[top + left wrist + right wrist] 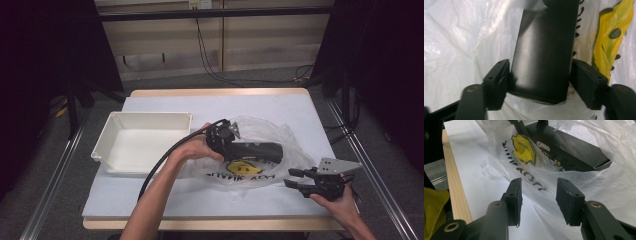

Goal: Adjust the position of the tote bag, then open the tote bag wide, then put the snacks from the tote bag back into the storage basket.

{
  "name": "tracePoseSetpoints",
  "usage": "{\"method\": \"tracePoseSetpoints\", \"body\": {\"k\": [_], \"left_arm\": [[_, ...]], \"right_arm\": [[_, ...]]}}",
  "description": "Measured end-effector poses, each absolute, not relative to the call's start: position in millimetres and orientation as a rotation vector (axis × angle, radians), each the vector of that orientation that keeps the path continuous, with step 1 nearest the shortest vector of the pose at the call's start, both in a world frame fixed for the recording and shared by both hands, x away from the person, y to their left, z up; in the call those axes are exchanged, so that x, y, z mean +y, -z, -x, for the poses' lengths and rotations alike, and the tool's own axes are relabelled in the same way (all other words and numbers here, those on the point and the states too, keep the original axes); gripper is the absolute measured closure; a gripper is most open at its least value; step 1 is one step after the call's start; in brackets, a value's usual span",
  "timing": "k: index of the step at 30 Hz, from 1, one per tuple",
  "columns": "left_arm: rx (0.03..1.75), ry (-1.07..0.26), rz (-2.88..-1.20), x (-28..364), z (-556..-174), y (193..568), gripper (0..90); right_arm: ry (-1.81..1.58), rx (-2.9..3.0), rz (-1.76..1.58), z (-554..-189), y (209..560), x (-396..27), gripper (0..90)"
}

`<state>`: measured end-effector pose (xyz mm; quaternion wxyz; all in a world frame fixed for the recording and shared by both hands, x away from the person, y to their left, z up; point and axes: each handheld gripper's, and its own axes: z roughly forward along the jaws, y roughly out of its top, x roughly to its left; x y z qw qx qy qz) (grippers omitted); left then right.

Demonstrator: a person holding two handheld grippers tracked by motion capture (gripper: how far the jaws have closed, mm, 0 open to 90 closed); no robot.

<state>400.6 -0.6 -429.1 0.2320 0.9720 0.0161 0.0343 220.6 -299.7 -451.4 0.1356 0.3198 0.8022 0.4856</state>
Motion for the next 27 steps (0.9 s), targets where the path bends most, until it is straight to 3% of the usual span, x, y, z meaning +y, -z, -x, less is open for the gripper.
{"method": "tracePoseSetpoints", "body": {"k": [11,27], "left_arm": [[0.007,-0.110,-2.695,-8,-396,434,40.0],[0.067,-0.014,-2.645,2,-394,412,43.1]], "right_arm": [[-1.401,2.327,-0.918,-220,452,-300,55.8],[-1.425,2.314,-0.918,-218,451,-301,52.4]]}}
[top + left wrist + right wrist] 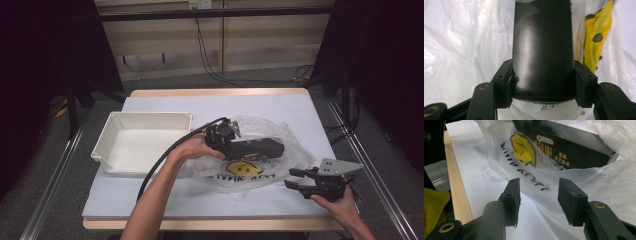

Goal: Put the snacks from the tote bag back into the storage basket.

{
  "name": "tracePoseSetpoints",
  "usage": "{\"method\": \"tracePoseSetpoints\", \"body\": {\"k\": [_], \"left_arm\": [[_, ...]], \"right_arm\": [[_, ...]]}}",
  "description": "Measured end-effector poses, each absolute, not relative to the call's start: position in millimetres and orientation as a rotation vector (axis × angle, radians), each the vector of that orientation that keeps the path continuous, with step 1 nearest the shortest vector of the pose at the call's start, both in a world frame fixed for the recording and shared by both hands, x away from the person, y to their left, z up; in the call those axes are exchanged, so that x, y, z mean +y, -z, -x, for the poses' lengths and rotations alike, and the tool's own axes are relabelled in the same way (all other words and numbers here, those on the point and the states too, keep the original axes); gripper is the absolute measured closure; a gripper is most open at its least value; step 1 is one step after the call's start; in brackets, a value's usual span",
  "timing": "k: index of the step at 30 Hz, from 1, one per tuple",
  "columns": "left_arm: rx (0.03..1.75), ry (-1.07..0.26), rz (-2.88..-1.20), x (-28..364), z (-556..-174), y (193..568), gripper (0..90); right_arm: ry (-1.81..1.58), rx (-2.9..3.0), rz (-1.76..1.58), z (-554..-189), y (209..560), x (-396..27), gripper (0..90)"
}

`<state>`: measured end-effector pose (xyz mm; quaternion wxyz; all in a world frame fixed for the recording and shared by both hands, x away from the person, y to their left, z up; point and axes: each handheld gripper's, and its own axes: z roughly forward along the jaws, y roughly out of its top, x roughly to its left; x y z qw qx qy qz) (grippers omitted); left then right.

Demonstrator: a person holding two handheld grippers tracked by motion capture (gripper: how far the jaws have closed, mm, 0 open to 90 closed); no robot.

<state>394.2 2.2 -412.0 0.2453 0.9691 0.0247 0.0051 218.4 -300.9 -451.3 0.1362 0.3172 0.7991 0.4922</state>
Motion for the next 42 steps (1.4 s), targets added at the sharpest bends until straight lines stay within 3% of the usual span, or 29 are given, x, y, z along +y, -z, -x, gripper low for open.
{"method": "tracePoseSetpoints", "body": {"k": [19,30,42], "left_arm": [[0.066,-0.036,-2.674,12,-395,373,43.1],[0.043,-0.008,-2.740,19,-389,376,43.1],[-0.002,0.010,-2.653,26,-374,362,43.1]], "right_arm": [[-1.455,2.291,-0.917,-218,449,-304,44.8],[-1.475,2.274,-0.915,-215,448,-305,41.5],[-1.502,2.237,-0.920,-214,445,-306,36.2]]}}
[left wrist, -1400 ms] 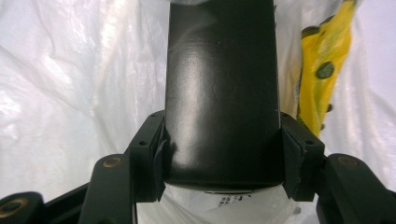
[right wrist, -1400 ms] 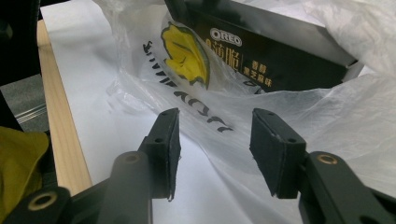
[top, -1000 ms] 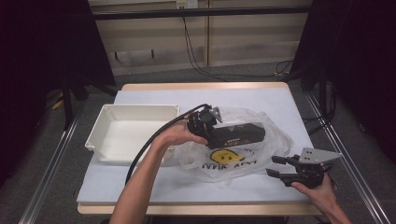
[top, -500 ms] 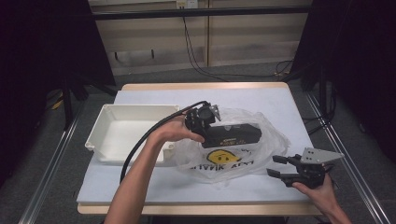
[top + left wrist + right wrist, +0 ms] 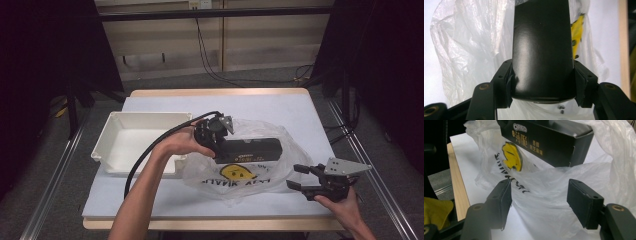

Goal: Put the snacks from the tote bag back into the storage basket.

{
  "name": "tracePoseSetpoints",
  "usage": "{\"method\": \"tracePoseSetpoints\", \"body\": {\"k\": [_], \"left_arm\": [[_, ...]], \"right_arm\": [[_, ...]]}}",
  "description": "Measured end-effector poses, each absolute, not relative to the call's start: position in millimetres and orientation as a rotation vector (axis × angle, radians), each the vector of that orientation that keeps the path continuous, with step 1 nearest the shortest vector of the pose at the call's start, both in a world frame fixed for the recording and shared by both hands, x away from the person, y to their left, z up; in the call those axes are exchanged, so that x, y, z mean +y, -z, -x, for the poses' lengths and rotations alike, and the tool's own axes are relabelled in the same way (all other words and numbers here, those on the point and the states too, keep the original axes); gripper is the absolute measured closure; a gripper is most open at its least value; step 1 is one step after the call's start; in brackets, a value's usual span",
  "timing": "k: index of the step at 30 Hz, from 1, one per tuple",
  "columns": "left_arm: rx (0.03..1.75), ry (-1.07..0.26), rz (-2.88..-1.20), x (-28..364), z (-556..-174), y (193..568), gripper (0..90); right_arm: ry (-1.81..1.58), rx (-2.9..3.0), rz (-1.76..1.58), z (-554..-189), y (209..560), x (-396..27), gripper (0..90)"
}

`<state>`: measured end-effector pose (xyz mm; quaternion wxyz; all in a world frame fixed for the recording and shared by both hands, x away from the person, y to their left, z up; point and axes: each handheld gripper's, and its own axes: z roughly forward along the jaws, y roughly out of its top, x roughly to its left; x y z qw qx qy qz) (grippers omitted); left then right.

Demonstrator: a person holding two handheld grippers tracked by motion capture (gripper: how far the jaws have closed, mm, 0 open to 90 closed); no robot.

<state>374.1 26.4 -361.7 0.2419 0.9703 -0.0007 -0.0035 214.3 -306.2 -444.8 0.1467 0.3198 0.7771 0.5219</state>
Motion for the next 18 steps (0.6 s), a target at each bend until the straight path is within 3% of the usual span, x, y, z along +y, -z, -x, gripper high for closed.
{"method": "tracePoseSetpoints", "body": {"k": [11,18], "left_arm": [[-0.053,0.046,-2.676,29,-373,367,43.1],[-0.042,0.014,-2.598,34,-369,354,43.1]], "right_arm": [[-1.501,2.214,-0.914,-211,443,-307,32.8],[-1.501,2.196,-0.912,-208,443,-308,28.1]]}}
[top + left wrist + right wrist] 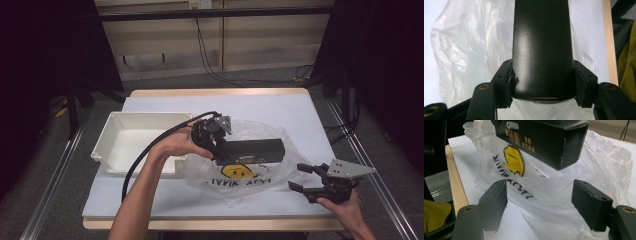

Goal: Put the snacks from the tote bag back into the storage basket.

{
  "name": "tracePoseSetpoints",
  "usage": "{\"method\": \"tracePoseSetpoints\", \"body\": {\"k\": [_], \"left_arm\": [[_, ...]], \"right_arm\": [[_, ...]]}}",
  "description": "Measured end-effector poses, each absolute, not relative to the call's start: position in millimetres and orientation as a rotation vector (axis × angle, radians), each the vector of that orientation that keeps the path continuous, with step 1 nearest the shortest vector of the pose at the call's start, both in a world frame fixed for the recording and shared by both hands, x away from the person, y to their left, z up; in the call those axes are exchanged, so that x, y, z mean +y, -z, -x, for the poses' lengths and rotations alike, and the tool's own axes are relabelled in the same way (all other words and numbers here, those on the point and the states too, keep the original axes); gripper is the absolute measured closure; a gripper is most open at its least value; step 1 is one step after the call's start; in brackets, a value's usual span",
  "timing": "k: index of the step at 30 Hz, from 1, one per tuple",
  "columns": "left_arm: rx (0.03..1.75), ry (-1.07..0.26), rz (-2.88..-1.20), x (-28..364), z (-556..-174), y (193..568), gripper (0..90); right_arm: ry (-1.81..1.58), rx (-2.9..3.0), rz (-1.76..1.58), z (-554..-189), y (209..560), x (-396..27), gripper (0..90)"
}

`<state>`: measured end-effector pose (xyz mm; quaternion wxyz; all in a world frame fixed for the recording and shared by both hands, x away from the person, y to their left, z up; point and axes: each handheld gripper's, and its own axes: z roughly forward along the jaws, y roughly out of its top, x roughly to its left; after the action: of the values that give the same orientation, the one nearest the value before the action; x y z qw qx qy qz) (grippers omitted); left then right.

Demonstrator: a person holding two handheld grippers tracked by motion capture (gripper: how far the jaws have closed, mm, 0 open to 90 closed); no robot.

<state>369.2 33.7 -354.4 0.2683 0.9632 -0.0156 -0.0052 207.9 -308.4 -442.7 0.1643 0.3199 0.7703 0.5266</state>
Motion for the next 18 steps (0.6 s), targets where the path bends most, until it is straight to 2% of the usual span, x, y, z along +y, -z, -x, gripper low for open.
{"method": "tracePoseSetpoints", "body": {"k": [9,11,18], "left_arm": [[-0.018,-0.042,-2.517,52,-366,336,43.1],[-0.015,-0.052,-2.516,57,-366,334,43.1],[0.031,-0.081,-2.476,76,-368,333,43.0]], "right_arm": [[-1.507,2.123,-0.928,-205,441,-311,15.8],[-1.509,2.121,-0.935,-206,441,-311,11.3],[-1.518,2.096,-0.923,-205,442,-312,3.6]]}}
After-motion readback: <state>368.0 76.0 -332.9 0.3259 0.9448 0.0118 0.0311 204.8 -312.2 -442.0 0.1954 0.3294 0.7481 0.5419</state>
